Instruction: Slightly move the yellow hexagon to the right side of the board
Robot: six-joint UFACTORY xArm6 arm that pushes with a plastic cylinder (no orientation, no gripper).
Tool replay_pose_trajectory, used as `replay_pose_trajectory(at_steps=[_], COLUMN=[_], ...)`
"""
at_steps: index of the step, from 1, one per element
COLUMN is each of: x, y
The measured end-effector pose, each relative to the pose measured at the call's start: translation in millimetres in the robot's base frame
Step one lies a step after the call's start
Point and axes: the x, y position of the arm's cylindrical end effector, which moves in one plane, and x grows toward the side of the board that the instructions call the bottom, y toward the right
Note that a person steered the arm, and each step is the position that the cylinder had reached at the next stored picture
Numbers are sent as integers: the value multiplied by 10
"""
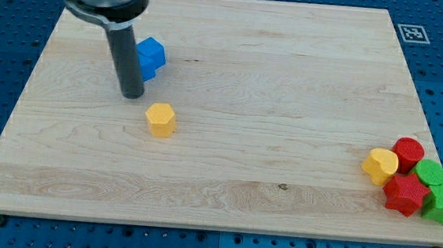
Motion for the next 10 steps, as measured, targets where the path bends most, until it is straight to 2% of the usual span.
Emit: replay_pose_trajectory(at_steps=[2,7,10], x=[124,548,586], y=[-29,332,554])
